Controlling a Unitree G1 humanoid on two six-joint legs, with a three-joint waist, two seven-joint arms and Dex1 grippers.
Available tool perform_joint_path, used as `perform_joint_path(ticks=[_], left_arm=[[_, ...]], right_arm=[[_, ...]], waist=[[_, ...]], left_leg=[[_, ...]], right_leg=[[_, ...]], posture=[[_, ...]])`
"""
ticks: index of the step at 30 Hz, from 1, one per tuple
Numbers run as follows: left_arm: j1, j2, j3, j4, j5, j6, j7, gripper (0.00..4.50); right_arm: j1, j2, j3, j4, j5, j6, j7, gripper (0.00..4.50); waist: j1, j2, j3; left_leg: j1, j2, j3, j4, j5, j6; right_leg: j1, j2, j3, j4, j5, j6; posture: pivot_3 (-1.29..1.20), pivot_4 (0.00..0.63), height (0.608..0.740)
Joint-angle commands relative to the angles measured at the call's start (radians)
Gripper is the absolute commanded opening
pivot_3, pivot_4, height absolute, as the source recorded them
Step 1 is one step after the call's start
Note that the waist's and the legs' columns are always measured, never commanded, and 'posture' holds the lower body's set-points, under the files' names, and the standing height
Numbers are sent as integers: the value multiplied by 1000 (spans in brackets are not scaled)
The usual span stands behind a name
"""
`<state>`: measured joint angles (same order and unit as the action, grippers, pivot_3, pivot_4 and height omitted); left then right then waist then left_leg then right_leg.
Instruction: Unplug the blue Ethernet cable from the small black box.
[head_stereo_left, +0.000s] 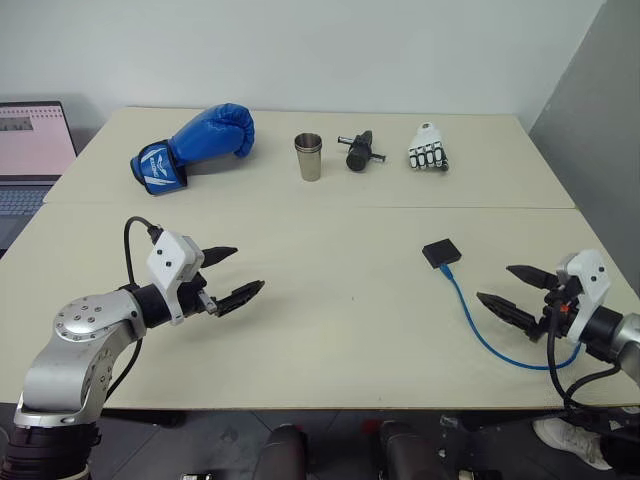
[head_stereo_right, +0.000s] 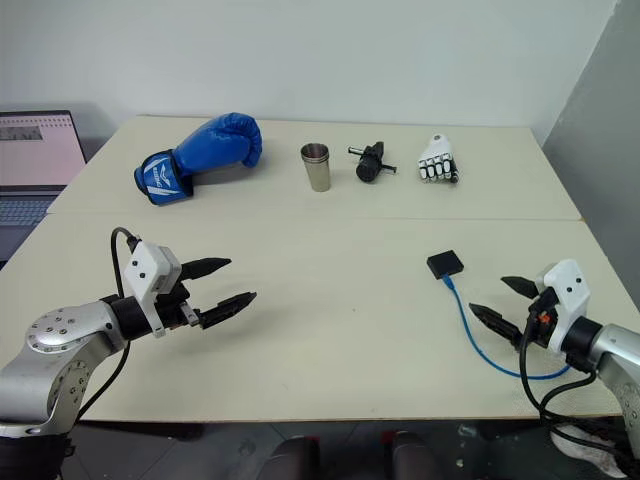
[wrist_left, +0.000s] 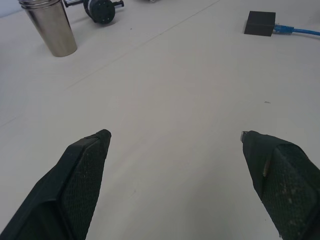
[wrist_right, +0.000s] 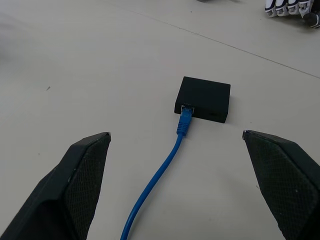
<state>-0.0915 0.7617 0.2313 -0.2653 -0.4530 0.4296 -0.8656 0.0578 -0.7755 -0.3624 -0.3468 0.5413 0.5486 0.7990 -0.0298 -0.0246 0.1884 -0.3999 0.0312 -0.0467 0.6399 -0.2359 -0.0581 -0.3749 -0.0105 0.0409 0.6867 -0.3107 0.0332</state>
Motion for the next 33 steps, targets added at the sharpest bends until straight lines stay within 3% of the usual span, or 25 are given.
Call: perform_joint_path(ticks=[1, 11, 19, 33], left_arm=[[5, 6, 5, -39, -5, -4, 0, 4439], [-13, 7, -20, -62, -11, 31, 13, 4439], [-46, 46, -46, -97, -101, 67, -127, 4439], [-187, 66, -185, -122, -152, 104, -269, 4439]], right_arm=[[-11, -15, -32, -9, 13, -4, 4, 4477], [-22, -4, -18, -11, -2, -3, -12, 4477], [-26, 13, 30, -54, -28, 65, -99, 4477], [-203, 169, 212, 119, -151, 91, -272, 4477]], waist=[[0, 0, 0], [0, 0, 0], [-1, 0, 0], [-1, 0, 0]], left_leg=[[0, 0, 0, 0, 0, 0], [0, 0, 0, 0, 0, 0], [0, 0, 0, 0, 0, 0], [0, 0, 1, 0, 0, 0]], right_leg=[[0, 0, 0, 0, 0, 0], [0, 0, 0, 0, 0, 0], [0, 0, 0, 0, 0, -1], [-1, 1, 0, 0, 1, 0]], posture=[[0, 150, 740], [0, 150, 740], [0, 150, 740], [0, 150, 740]])
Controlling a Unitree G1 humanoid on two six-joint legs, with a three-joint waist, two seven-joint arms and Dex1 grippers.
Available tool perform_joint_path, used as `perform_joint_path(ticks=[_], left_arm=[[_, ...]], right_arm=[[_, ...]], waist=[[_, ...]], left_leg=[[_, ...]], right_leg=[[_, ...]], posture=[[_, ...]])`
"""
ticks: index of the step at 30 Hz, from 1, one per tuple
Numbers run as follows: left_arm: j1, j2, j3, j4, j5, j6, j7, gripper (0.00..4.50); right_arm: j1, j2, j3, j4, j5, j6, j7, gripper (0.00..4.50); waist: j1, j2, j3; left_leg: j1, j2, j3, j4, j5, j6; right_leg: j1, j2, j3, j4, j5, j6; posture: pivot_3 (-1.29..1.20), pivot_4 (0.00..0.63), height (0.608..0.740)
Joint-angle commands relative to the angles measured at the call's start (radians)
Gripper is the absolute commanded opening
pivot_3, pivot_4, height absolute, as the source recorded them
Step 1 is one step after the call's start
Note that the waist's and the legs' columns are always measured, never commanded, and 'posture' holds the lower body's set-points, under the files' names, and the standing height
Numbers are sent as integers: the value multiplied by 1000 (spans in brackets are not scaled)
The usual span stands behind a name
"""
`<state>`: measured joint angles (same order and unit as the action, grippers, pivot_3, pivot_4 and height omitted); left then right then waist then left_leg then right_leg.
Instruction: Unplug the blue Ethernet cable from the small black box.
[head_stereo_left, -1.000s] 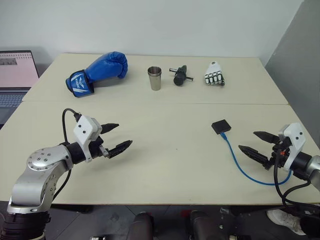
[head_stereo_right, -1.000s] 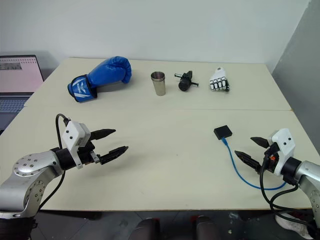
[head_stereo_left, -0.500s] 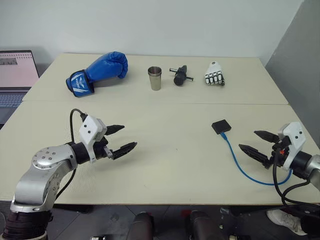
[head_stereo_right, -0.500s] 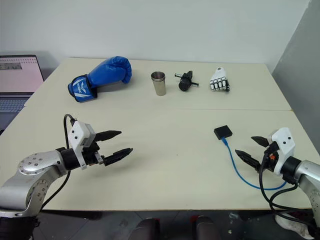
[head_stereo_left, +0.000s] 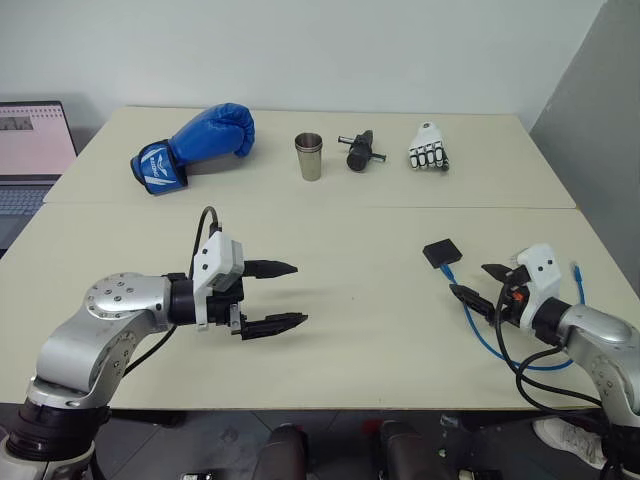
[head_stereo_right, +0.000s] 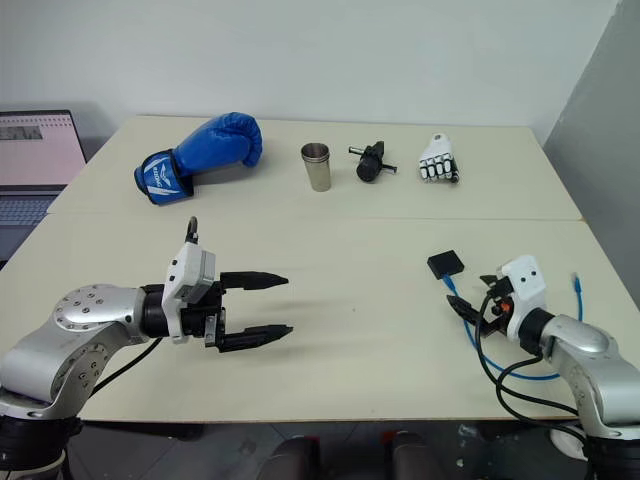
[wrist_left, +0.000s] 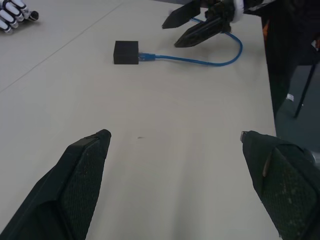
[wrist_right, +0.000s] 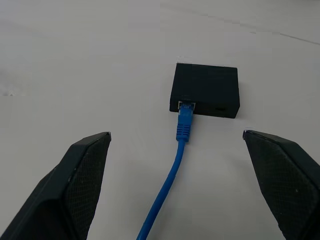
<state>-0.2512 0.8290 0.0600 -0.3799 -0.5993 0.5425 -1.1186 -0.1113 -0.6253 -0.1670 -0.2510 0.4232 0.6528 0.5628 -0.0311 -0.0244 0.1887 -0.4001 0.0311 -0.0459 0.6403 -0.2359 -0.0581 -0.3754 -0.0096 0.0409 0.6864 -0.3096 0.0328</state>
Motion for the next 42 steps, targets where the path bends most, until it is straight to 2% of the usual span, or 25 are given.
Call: perform_joint_path(ticks=[1, 11, 14, 22, 30, 31, 34, 39, 42], left_arm=[[-29, -1, -20, -8, -5, -12, -21, 4439], [-40, 1, -42, -18, -6, -7, -32, 4439], [-41, 1, -44, -16, -4, -8, -31, 4500], [-38, -1, -48, -8, 4, -17, -29, 4500], [-31, -12, -36, 37, 1, -7, -19, 4500], [-28, -17, -29, 47, -8, -2, -17, 4500], [-32, -28, -6, 83, -41, 34, -7, 4500], [-79, -52, 60, 169, -222, 232, 1, 4500], [-124, -62, 88, 224, -308, 344, 16, 4500]], right_arm=[[-46, 30, 32, 36, -46, -19, -41, 4477], [-122, 96, 111, 169, -149, -59, -80, 4477], [-138, 111, 94, 193, -144, -47, -94, 4023], [-156, 97, 104, 212, -156, -47, -73, 2131], [-155, 24, 151, 194, -202, -112, 17, 163], [-156, 12, 157, 188, -206, -125, 31, 85], [-165, -40, 191, 173, -254, -217, 85, 81], [-240, -151, 305, 172, -416, -611, 212, 78], [-311, -175, 371, 212, -498, -854, 263, 77]], waist=[[0, 1, 0], [-1, 1, 0], [-1, 1, 0], [-2, 1, 0], [-1, 1, 0], [-1, 1, 0], [-1, 1, 1], [-6, 2, 1], [-8, 2, 1]], left_leg=[[0, 0, 1, 0, 0, 0], [-1, 0, 3, 0, 0, 0], [0, 0, 3, 0, 0, 0], [0, 0, 3, 0, 0, 0], [0, 0, 3, 0, 0, 0], [0, 0, 3, 0, 0, 0], [0, 0, 3, 0, 0, 0], [-1, 0, 4, 0, 0, 0], [0, 1, 4, 0, 0, 0]], right_leg=[[0, 0, 0, 0, 0, 0], [-2, 1, 1, 1, 0, -1], [-2, 1, 1, 1, 0, -1], [-2, 1, 1, 2, 0, -1], [-2, 1, 1, 2, 0, -1], [-2, 1, 1, 1, 0, -1], [-2, 1, 1, 1, 0, -1], [-4, 1, 1, 2, 0, 0], [-4, 1, 1, 3, -1, 1]], posture=[[0, 150, 740], [0, 150, 740], [0, 150, 740], [0, 150, 740], [0, 150, 740], [0, 150, 740], [0, 150, 740], [0, 150, 740], [0, 150, 740]])
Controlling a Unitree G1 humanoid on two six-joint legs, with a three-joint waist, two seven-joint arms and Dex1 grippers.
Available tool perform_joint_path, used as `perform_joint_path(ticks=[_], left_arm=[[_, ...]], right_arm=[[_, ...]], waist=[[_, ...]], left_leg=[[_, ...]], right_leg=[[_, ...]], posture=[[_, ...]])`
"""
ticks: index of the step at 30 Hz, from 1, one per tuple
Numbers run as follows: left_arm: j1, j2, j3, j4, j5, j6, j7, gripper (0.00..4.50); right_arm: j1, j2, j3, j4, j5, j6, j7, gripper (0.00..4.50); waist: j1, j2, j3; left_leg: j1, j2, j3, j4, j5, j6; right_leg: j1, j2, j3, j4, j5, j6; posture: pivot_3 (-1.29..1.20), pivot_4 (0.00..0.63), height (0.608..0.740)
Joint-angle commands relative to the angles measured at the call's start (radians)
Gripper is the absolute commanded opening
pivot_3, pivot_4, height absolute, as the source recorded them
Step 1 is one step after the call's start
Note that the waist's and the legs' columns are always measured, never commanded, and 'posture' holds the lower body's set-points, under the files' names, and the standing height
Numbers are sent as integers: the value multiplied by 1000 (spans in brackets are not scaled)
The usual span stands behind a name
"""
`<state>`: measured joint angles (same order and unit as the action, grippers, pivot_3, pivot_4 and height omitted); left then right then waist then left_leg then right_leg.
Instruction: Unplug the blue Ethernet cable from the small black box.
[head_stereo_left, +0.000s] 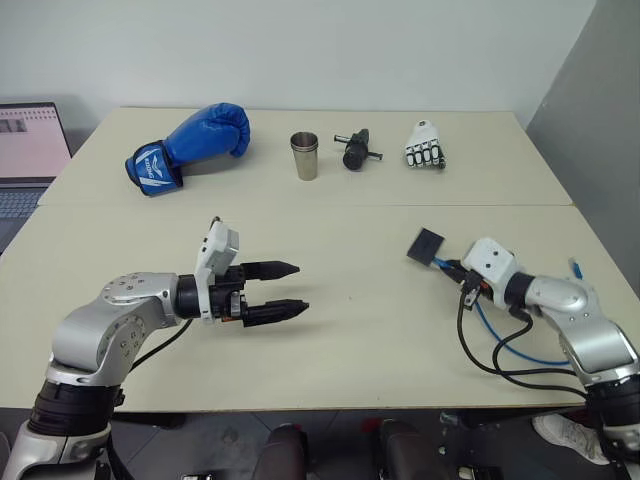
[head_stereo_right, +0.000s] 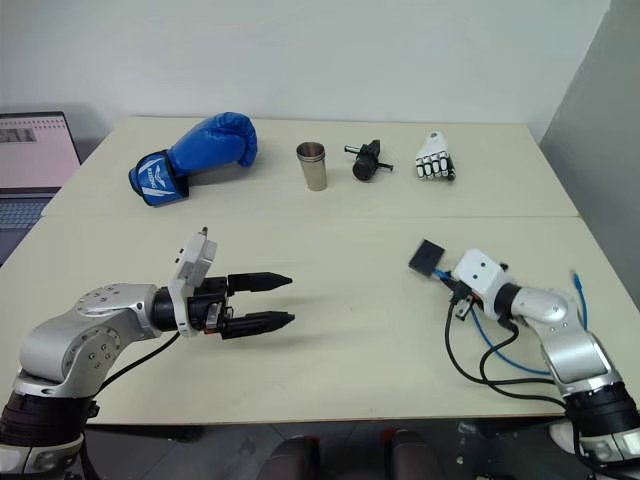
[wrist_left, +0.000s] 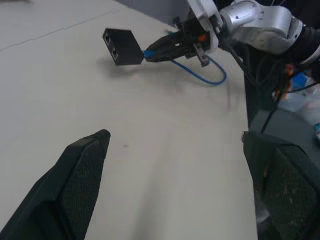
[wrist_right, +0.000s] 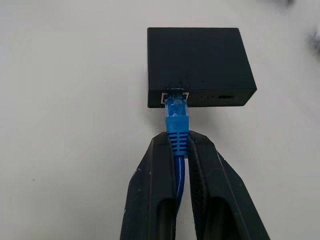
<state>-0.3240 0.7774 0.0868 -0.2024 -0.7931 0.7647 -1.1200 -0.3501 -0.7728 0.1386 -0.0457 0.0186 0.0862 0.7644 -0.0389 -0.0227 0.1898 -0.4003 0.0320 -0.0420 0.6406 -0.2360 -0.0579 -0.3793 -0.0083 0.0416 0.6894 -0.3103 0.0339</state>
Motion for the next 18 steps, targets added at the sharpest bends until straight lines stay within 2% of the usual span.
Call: perform_joint_path(ticks=[1, 5, 13, 18], left_arm=[[-65, -16, 69, 61, -137, 150, 27, 4500], [-94, -43, 95, 93, -195, 226, 68, 4500], [-116, -79, 97, 93, -214, 260, 112, 4500], [-138, -100, 98, 108, -215, 268, 123, 4500]], right_arm=[[-99, -25, 82, 20, -109, -353, 71, 77], [-199, 29, 130, 44, -117, -519, 99, 74], [-307, 149, 164, 21, -72, -464, 160, 73], [-339, 175, 177, 21, -91, -493, 179, 72]], waist=[[0, 0, 0], [-1, 0, 0], [7, 0, 0], [8, 0, 0]], left_leg=[[0, 0, 0, 0, 0, 0], [0, 0, 0, 1, 0, 0], [0, -1, -5, 3, 0, 0], [0, -2, -6, 4, 0, 0]], right_leg=[[0, 0, 0, 1, 0, 0], [0, 0, 0, 1, 1, -2], [0, -2, -1, 5, 1, -2], [0, -2, -1, 6, 1, -2]], posture=[[0, 150, 740], [0, 150, 740], [0, 150, 740], [0, 150, 740]])
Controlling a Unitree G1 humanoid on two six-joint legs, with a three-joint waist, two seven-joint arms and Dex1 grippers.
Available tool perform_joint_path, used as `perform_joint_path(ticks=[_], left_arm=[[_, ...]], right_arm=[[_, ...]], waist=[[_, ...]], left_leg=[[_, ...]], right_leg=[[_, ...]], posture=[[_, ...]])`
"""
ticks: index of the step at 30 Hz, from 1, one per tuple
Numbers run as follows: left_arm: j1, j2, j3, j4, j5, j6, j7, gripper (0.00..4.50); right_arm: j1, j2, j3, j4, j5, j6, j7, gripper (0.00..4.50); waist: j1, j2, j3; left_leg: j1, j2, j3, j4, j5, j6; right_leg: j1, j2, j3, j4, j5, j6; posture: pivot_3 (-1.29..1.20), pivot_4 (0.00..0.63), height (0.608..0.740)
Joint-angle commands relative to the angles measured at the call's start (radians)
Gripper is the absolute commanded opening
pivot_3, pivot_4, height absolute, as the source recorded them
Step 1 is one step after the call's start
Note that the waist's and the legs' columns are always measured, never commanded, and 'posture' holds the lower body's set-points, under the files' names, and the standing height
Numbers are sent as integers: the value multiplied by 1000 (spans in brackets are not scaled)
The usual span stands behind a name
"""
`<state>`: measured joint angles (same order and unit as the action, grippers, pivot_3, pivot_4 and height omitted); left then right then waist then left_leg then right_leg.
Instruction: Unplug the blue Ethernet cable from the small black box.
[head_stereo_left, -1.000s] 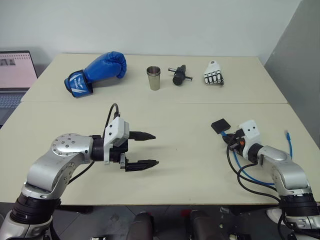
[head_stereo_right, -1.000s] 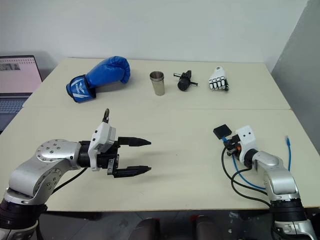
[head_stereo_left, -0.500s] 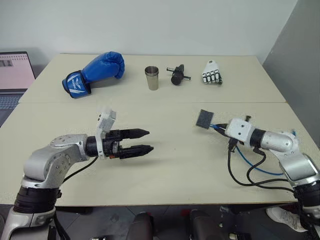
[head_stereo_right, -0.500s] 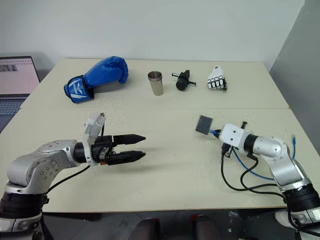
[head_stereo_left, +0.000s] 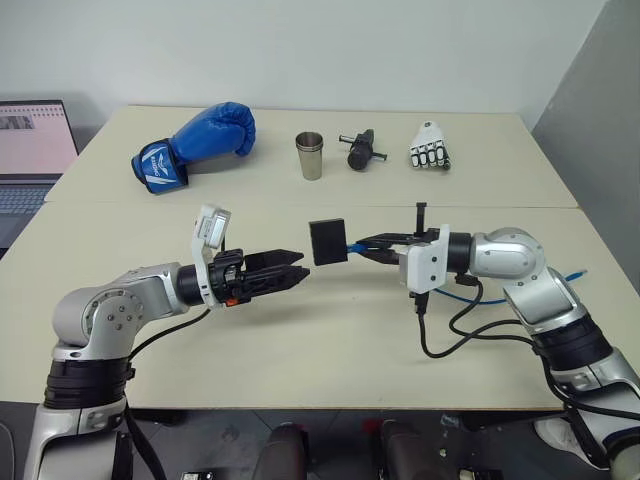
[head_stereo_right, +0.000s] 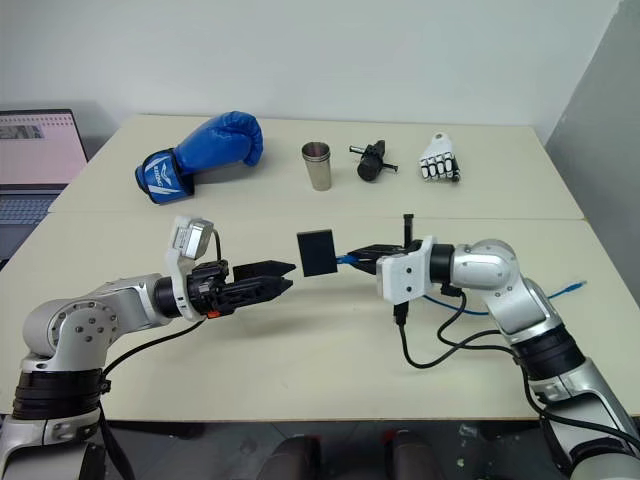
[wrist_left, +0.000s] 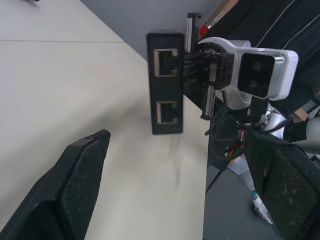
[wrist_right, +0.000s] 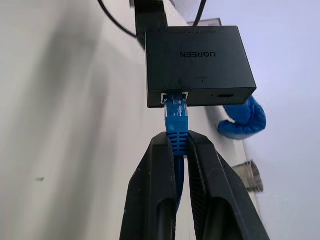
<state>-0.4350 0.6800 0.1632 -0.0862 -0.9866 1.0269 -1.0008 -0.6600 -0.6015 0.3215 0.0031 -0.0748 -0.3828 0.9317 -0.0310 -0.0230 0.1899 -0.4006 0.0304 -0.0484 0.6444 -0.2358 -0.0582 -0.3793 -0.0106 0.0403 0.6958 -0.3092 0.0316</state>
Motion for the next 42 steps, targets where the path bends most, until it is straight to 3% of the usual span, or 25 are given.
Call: perform_joint_path(ticks=[1, 14, 32, 40, 42], left_arm=[[-30, -7, 22, -6, -23, 8, 7, 4500], [-63, -60, 1, 12, -3, 10, 38, 4500], [-52, -54, -16, 0, -3, 25, 15, 899], [-52, -54, -25, 7, 10, 18, 11, 785], [-52, -52, -27, 8, 14, 15, 8, 785]], right_arm=[[-32, 5, -4, -27, -1, -29, 13, 72], [-55, 11, 18, -16, -72, -66, 9, 72], [-55, 31, 12, -17, -105, -69, -24, 71], [-43, 30, 17, -35, -91, -51, -8, 70], [-37, 25, 17, -45, -85, -40, 1, 761]], waist=[[0, 0, 0], [0, 0, 0], [-1, 0, 0], [-1, 0, 0], [-1, 0, 0]], left_leg=[[0, 0, 0, 0, 0, 0], [0, 0, 0, 0, 0, 0], [0, 0, -1, 0, 0, 0], [0, 0, -1, 0, 0, 0], [0, 0, -1, 0, 0, 0]], right_leg=[[0, 0, 0, 0, 0, 0], [0, 0, 0, 0, 0, 0], [0, 0, 0, 0, 0, 0], [0, 0, 0, 0, 0, 0], [0, 0, 0, 0, 0, 0]], posture=[[0, 150, 740], [0, 150, 740], [0, 150, 740], [0, 150, 740], [0, 150, 740]])
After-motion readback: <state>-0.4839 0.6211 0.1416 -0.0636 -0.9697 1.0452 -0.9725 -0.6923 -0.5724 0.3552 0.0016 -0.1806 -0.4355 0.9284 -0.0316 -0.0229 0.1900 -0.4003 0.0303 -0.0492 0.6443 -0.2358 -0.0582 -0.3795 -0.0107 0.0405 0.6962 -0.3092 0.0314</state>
